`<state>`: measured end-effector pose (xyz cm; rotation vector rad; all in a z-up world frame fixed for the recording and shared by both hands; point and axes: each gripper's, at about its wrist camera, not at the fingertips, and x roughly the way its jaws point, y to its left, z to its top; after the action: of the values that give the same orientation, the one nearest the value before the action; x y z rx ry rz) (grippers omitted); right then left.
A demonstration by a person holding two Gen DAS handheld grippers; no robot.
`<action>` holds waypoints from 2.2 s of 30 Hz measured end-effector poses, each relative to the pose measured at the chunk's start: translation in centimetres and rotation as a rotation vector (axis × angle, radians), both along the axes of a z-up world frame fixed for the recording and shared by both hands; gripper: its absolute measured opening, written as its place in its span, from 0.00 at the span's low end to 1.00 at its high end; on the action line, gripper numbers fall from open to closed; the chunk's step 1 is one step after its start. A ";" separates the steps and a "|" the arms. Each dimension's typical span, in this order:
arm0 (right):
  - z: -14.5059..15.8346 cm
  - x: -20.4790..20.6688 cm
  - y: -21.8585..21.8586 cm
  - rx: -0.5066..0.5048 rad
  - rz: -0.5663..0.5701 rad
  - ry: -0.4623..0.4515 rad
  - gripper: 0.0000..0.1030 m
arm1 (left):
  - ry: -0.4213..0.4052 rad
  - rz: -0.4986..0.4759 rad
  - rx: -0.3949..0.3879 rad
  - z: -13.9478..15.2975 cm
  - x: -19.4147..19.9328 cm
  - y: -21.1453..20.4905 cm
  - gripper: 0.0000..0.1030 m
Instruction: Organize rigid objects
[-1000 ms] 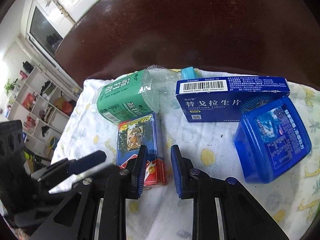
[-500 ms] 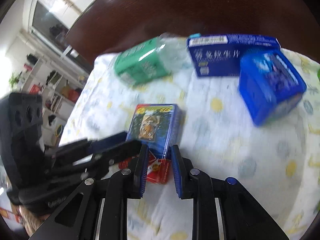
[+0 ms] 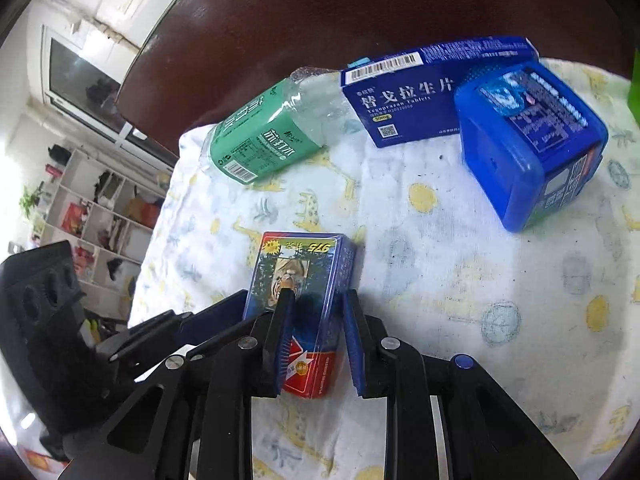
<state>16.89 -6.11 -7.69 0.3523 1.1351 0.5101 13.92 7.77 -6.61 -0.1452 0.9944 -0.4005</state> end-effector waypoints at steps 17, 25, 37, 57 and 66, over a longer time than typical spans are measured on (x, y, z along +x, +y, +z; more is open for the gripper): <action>7.3 -5.1 -6.8 -0.020 -0.163 -0.264 0.25 | -0.211 -0.148 0.047 6.8 -2.7 -7.4 0.27; 8.6 -7.2 -13.7 0.009 -0.302 -0.307 0.25 | -0.262 -0.278 0.069 9.3 -3.3 -14.1 0.27; 9.7 -8.9 -25.7 0.028 -0.507 -0.359 0.25 | -0.299 -0.455 0.090 11.2 -2.5 -26.6 0.27; 5.0 -5.1 -32.0 0.068 -0.587 -0.260 0.25 | -0.190 -0.492 0.134 7.7 1.3 -32.7 0.32; 4.7 -6.1 -31.9 0.020 -0.608 -0.257 0.25 | -0.220 -0.473 0.162 8.0 0.3 -31.7 0.36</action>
<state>10.82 -37.96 -2.99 0.6040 0.7224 0.0255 14.26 -23.89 1.36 0.2820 0.8337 -0.7475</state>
